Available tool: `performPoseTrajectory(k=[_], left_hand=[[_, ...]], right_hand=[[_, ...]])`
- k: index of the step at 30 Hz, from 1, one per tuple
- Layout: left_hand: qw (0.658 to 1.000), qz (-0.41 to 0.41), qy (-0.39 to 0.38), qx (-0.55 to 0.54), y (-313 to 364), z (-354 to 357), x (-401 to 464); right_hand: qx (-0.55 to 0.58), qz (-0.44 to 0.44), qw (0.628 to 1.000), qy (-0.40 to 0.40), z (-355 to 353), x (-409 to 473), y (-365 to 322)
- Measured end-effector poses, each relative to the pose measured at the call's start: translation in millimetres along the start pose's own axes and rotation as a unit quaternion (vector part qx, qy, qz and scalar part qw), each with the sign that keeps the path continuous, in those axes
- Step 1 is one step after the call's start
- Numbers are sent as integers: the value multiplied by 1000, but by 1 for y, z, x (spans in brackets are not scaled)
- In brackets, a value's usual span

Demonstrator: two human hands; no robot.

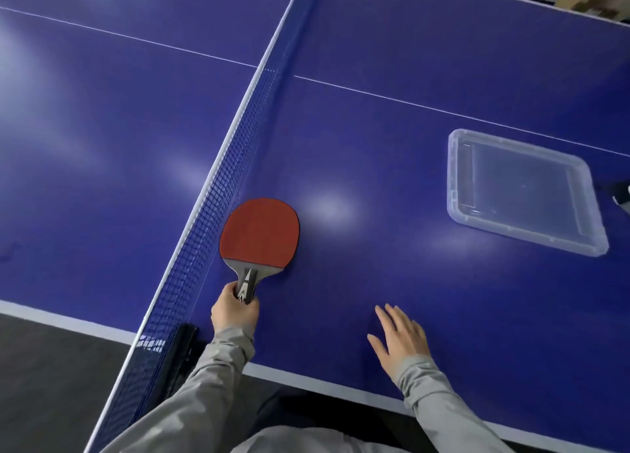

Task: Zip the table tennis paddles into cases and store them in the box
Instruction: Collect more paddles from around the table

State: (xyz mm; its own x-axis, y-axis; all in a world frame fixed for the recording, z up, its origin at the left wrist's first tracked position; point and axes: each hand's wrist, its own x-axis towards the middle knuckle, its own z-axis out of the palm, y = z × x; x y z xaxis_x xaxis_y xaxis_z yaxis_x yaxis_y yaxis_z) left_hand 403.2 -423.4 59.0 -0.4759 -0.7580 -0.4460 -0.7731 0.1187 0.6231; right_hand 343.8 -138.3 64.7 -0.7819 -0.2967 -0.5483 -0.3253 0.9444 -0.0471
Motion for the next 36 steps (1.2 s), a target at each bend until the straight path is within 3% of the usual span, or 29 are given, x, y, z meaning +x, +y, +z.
performPoseTrajectory(k=[8, 15, 36], left_hand=[[999, 10, -30, 19, -13, -3, 16], [995, 87, -15, 52, -20, 2, 20], [991, 110, -47, 53, -30, -6, 17]], right_hand=[[10, 24, 1000, -4, -1, 3, -17], [7, 38, 999, -16, 1, 1, -33], [-4, 48, 998, -26, 11, -16, -46]])
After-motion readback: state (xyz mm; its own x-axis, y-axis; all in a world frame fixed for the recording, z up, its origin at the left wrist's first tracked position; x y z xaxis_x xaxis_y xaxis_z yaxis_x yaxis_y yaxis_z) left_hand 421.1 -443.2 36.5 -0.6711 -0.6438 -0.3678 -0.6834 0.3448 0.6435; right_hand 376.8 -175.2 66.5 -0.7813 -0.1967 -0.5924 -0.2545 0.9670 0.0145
